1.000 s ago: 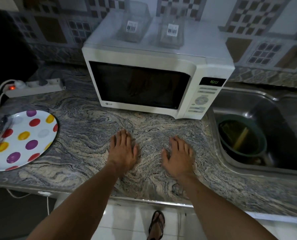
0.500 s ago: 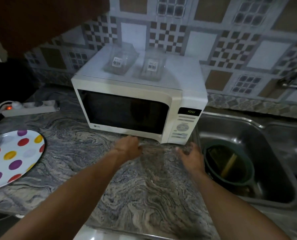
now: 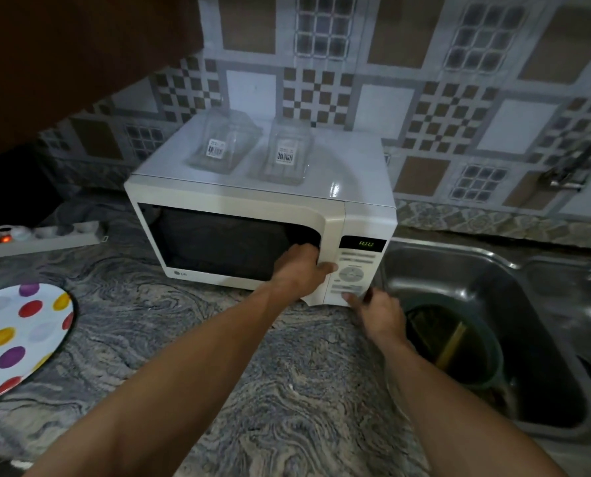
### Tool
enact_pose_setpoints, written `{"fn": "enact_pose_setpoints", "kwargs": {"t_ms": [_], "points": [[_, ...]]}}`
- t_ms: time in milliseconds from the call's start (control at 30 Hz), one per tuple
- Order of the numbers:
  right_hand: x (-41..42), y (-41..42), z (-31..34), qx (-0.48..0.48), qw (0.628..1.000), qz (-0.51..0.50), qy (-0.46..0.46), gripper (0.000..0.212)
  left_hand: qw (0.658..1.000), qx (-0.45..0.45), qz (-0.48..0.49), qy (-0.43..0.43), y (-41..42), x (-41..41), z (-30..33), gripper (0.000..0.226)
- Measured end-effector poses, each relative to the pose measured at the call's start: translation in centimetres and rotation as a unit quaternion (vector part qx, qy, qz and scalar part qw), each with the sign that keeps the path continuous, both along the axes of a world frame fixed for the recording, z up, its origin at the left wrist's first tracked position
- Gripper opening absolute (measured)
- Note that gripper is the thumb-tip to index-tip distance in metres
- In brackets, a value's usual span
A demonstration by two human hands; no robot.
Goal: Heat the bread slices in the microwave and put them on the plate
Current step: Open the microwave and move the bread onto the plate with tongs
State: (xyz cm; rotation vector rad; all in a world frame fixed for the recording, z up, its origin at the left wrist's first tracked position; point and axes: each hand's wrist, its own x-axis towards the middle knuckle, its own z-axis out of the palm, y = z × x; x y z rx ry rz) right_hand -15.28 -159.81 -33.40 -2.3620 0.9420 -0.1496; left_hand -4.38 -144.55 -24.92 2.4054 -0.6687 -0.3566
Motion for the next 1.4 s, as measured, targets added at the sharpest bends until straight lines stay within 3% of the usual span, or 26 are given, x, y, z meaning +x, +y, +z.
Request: {"fn": "enact_pose_setpoints", "kwargs": {"t_ms": [233,333,467,567,633,733,800,933,1033,1167,1400], "points": [[-0.2,0.3,1.0,-0.043,0.998,-0.009,0.04,0.059,0.999,0.03,-0.003,-0.011,-0.3,0.0,0.5,0.045],[0.1,0.4,2.3,-0.011,0.999,0.005,0.048,0.053,0.999,0.047,0.002,-0.016,-0.3,-0.1,0.9,0.048],[0.4,0.0,6.0,0.063,0.996,0.048,-0.035,0.046,0.999,0.051,0.004,-0.015,0.1,-0.5,1.4,0.049],[0.6,-0.6,10.2,0.057,0.99,0.091,-0.092,0.037,0.998,0.052,0.01,-0.017,0.2,-0.9,1.6,0.055],[0.9,-1.1,12.9,0.05,0.984,0.114,-0.13,0.05,0.999,0.046,0.014,-0.017,0.2,-1.0,1.8,0.055],[1.4,-1.3,15.7,0.016,0.976,0.127,-0.176,0.1,0.999,0.04,0.019,-0.015,0.1,-1.2,1.7,0.052],[1.9,-0.9,17.0,-0.04,0.975,0.148,-0.161,0.113,0.999,0.037,0.026,-0.019,0.1,-1.4,1.7,0.052],[3.0,0.9,18.7,-0.206,0.938,0.26,-0.096,0.092,0.998,0.048,0.029,-0.035,0.0,-1.3,1.6,0.053],[4.3,3.2,18.8,-0.197,0.935,0.293,-0.037,0.093,0.996,0.061,0.023,-0.054,0.0,-1.1,1.4,0.053],[6.0,5.6,18.2,-0.259,0.924,0.282,0.019,0.095,0.992,0.063,0.023,-0.104,0.1,-1.6,0.7,0.052],[6.7,6.3,18.7,-0.26,0.926,0.261,0.083,0.085,0.994,0.003,0.022,-0.105,0.3,-2.3,0.1,0.045]]}}
